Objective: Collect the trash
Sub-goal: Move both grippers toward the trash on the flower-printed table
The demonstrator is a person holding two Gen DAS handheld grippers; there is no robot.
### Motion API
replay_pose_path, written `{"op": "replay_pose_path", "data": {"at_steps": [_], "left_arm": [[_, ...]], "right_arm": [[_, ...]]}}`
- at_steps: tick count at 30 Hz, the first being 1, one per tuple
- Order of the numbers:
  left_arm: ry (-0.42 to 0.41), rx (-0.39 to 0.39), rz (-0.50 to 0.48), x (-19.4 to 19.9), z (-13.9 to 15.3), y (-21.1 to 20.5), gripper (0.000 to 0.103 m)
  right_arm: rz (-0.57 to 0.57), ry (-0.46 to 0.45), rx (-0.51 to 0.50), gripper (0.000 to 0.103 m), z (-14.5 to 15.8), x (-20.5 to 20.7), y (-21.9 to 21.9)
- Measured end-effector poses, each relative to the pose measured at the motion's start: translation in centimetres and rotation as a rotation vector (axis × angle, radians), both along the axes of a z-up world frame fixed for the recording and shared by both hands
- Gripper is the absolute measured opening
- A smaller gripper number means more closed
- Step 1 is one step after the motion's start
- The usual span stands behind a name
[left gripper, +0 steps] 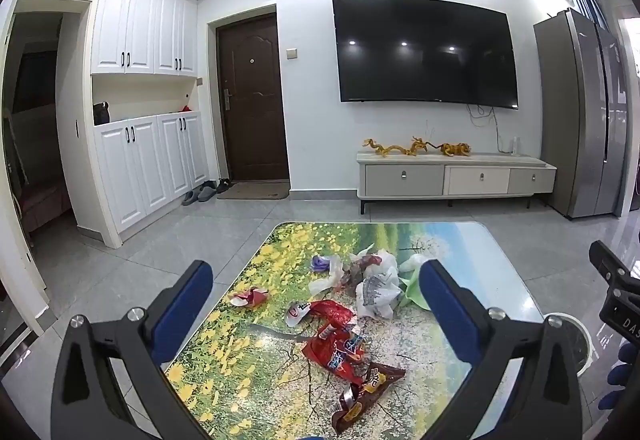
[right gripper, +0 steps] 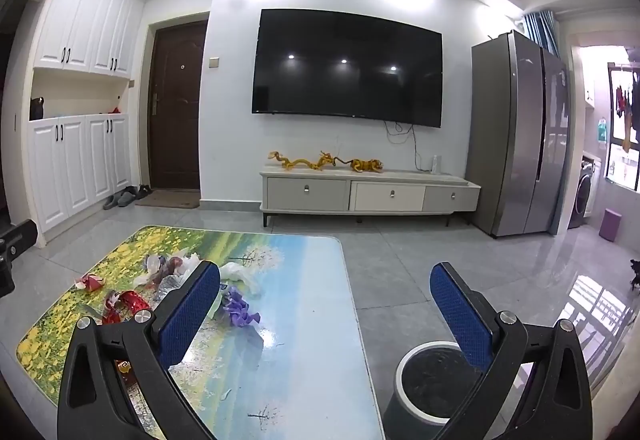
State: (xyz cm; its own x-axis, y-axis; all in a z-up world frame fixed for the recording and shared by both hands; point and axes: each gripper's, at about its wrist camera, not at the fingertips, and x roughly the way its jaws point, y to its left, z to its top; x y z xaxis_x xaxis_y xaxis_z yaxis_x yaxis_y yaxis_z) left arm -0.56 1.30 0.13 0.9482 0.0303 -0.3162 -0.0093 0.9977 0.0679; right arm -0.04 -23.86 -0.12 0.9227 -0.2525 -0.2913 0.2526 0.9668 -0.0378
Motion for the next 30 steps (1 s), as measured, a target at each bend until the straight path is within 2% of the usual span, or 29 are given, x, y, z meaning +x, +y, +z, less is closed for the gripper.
{"op": "replay_pose_path", "data": {"at_steps": [23,30], "left_arm": [[0.049,0.055,0.024,1.4,-1.1,0.0,0.103],[0.112,0.028,-0.014,2.4,-2.2,2.2,0.103]], "right_arm": [[0.001,0.041,0.009,0.103,-1.5,1.4,0.2],[0.05,0.1,0.033,0.103,-1.8,1.9,-0.4]]}}
